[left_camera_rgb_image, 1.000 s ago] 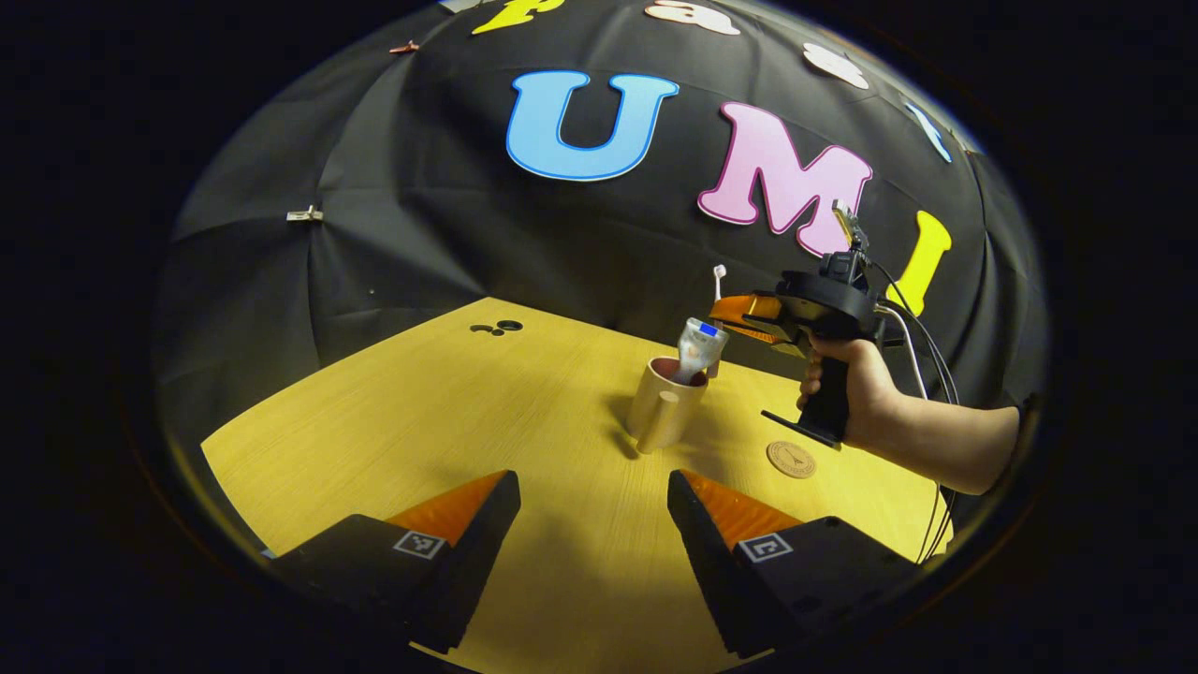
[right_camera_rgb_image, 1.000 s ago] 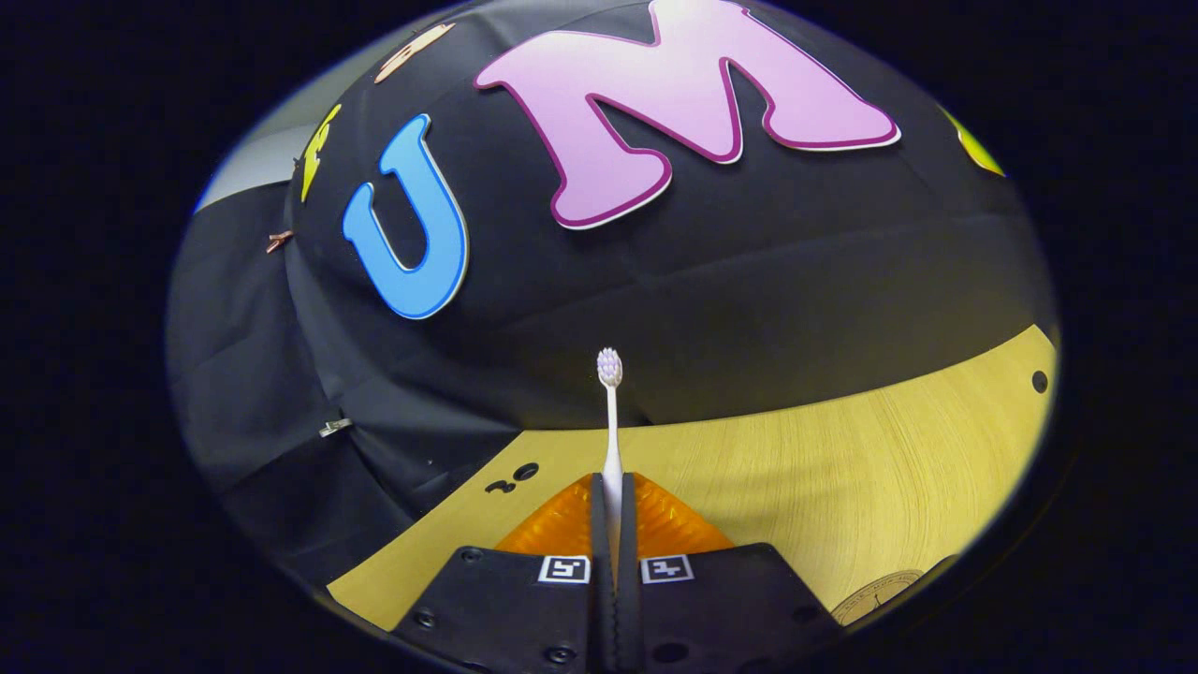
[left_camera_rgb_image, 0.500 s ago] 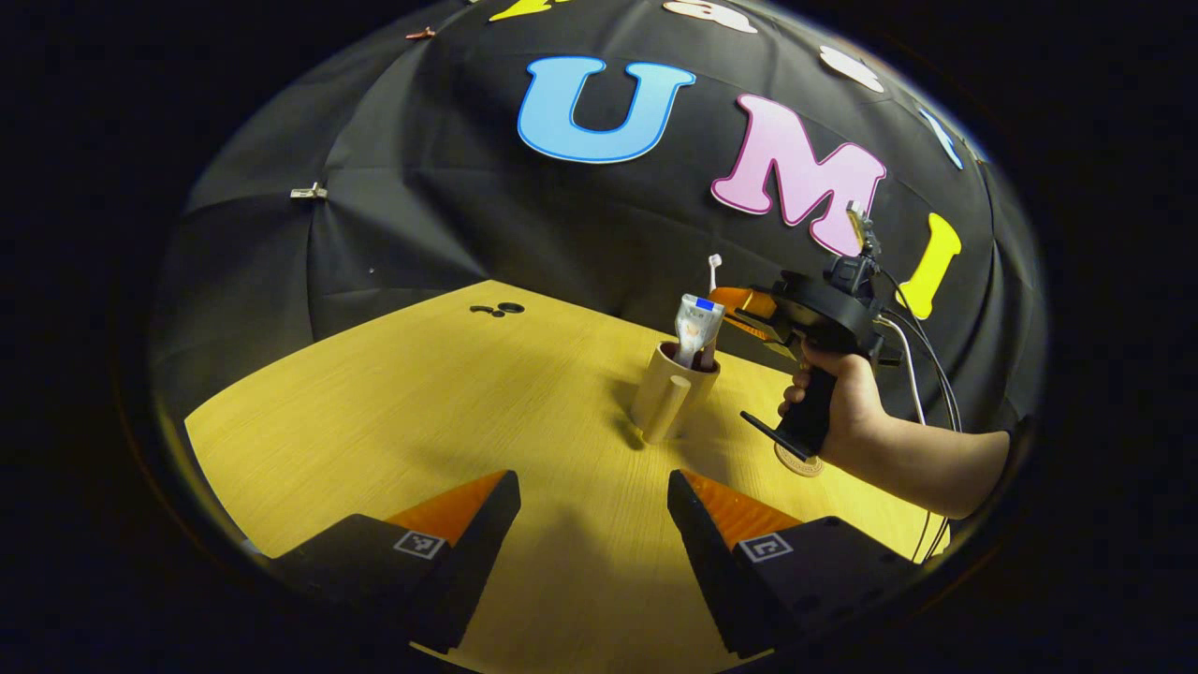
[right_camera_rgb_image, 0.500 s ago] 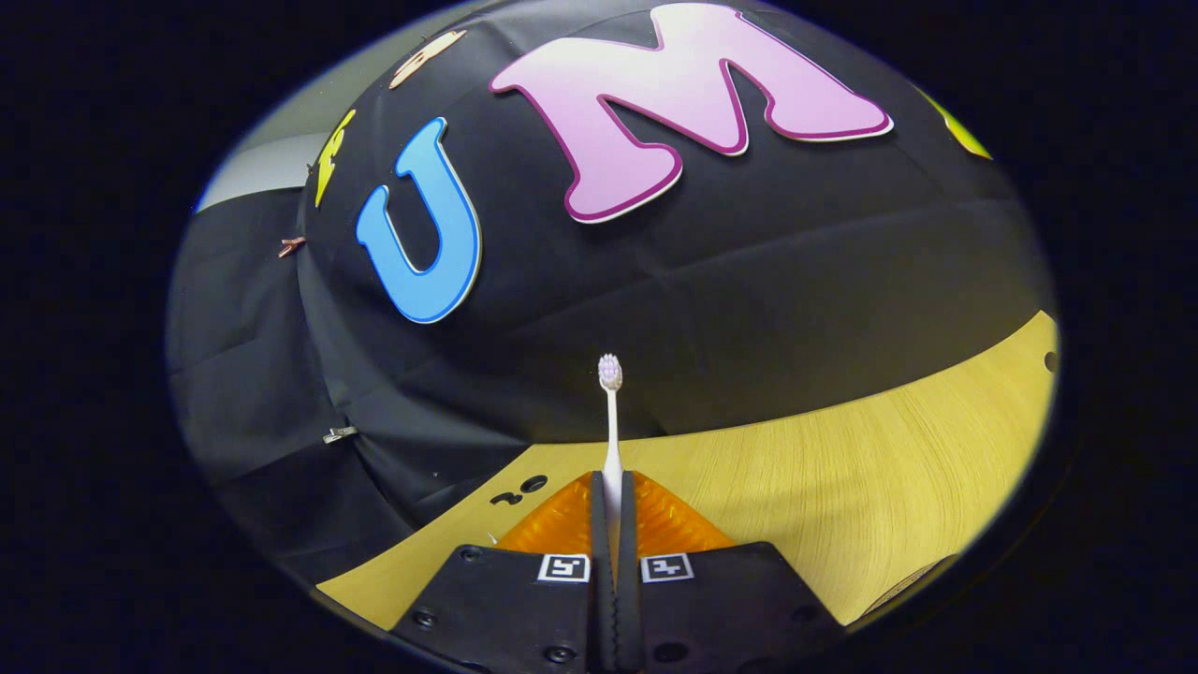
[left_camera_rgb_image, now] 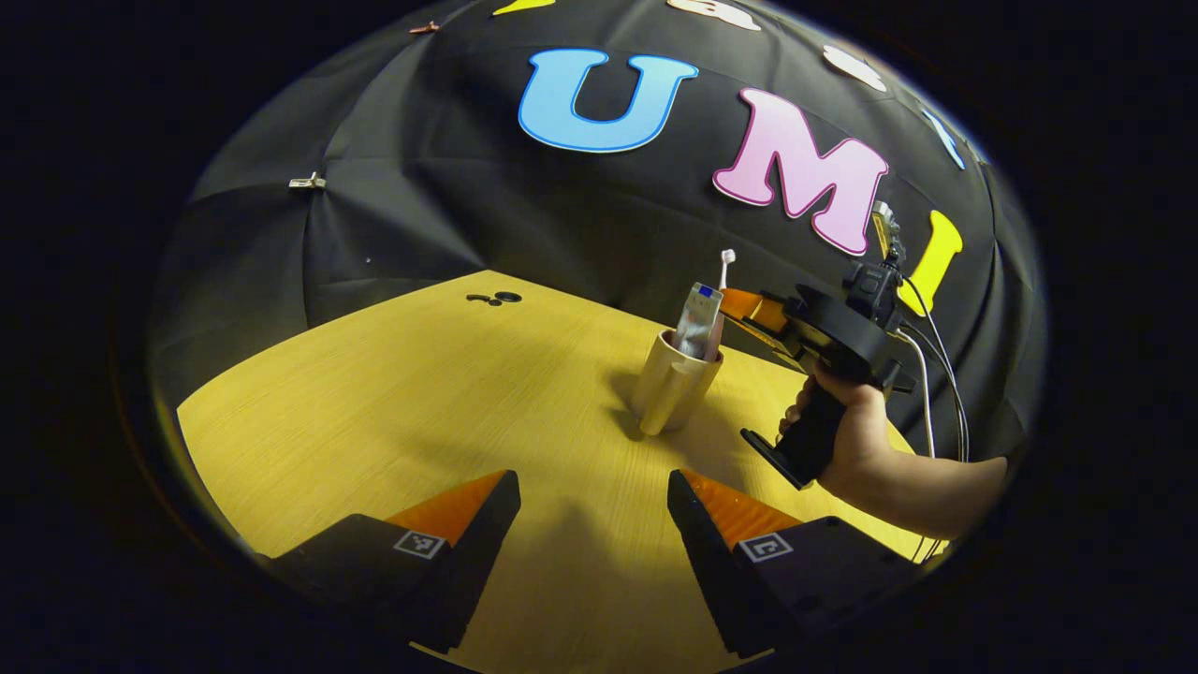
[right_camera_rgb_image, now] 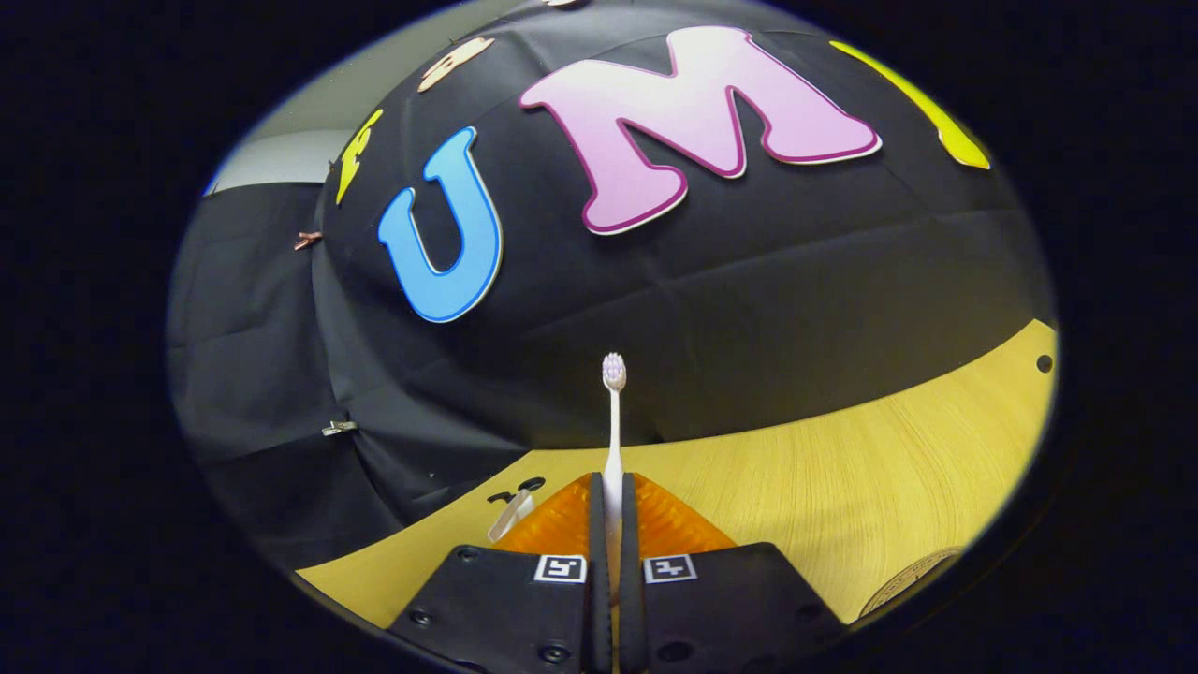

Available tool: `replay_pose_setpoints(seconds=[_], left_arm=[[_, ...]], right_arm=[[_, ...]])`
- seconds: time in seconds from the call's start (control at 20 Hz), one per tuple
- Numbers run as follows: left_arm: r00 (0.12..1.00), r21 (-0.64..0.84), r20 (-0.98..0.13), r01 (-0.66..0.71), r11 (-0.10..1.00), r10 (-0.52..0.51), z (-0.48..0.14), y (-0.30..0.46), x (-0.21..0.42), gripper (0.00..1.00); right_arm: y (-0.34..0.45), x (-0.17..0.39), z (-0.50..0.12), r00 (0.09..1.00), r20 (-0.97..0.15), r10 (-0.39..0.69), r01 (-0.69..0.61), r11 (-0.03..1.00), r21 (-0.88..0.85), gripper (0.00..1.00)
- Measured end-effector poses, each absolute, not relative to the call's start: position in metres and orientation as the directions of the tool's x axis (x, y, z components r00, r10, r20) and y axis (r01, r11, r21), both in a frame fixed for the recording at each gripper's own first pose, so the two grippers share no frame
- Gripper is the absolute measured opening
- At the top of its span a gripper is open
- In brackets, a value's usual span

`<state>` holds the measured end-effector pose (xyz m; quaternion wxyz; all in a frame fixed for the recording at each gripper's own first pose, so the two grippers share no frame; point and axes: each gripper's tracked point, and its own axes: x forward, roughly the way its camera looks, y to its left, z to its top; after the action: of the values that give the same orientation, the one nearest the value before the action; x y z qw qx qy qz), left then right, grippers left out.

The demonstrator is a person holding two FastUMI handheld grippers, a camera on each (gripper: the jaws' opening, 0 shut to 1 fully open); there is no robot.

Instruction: Put the toothbrush and toothpaste on the desktop into the cup, then pick up the cup and place it on the coaster on the desktop.

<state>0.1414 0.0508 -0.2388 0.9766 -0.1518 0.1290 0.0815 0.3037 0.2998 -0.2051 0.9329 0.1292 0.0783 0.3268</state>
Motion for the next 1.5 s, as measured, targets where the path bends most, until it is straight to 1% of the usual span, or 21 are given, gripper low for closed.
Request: replay_pose_setpoints(seconds=[0.3, 0.4, 0.45, 0.5, 0.6, 0.65, 0.7, 0.75, 0.85, 1.05, 1.35, 1.5], left_arm=[[0.953, -0.265, -0.285, -0.181, 0.947, 0.102, -0.245, 0.039, 0.144, 0.98], [0.955, -0.268, -0.282, -0.173, 0.948, 0.095, -0.244, 0.036, 0.144, 0.98], [0.956, -0.268, -0.279, -0.171, 0.948, 0.093, -0.242, 0.035, 0.144, 0.98], [0.957, -0.266, -0.275, -0.165, 0.950, 0.089, -0.240, 0.033, 0.145, 0.98], [0.960, -0.253, -0.270, -0.152, 0.955, 0.081, -0.237, 0.034, 0.147, 0.98], [0.961, -0.244, -0.265, -0.143, 0.959, 0.076, -0.233, 0.034, 0.150, 0.98], [0.963, -0.231, -0.262, -0.131, 0.964, 0.068, -0.229, 0.034, 0.153, 0.98], [0.964, -0.218, -0.260, -0.120, 0.969, 0.061, -0.225, 0.035, 0.156, 0.98], [0.967, -0.190, -0.252, -0.084, 0.978, 0.034, -0.215, 0.035, 0.165, 0.98], [0.959, -0.136, -0.276, 0.025, 0.990, -0.062, -0.200, 0.029, 0.190, 0.98], [0.901, -0.027, -0.424, 0.094, 0.995, -0.096, -0.209, 0.031, 0.233, 0.98], [0.852, -0.034, -0.506, 0.137, 0.990, -0.135, -0.218, 0.021, 0.248, 0.98]], right_arm=[[0.303, 0.289, -0.213, 0.754, -0.072, 0.653, -0.621, 0.745, 0.244, 0.08], [0.303, 0.283, -0.213, 0.744, -0.082, 0.663, -0.634, 0.740, 0.223, 0.11], [0.298, 0.281, -0.207, 0.750, -0.071, 0.657, -0.634, 0.746, 0.206, 0.24], [0.290, 0.282, -0.199, 0.763, -0.055, 0.644, -0.626, 0.757, 0.188, 0.28], [0.276, 0.280, -0.183, 0.770, -0.030, 0.637, -0.624, 0.762, 0.176, 0.42], [0.267, 0.279, -0.178, 0.774, -0.025, 0.632, -0.620, 0.766, 0.171, 0.77], [0.256, 0.281, -0.173, 0.784, -0.025, 0.621, -0.610, 0.777, 0.158, 0.70], [0.245, 0.283, -0.172, 0.795, -0.028, 0.607, -0.597, 0.789, 0.143, 0.98], [0.217, 0.287, -0.167, 0.820, -0.044, 0.571, -0.563, 0.818, 0.120, 0.98], [0.154, 0.291, -0.161, 0.869, -0.077, 0.488, -0.480, 0.871, 0.102, 0.98], [0.054, 0.291, -0.161, 0.927, -0.119, 0.355, -0.350, 0.935, 0.060, 0.98], [0.006, 0.283, -0.165, 0.947, -0.140, 0.290, -0.283, 0.957, 0.064, 0.98]])
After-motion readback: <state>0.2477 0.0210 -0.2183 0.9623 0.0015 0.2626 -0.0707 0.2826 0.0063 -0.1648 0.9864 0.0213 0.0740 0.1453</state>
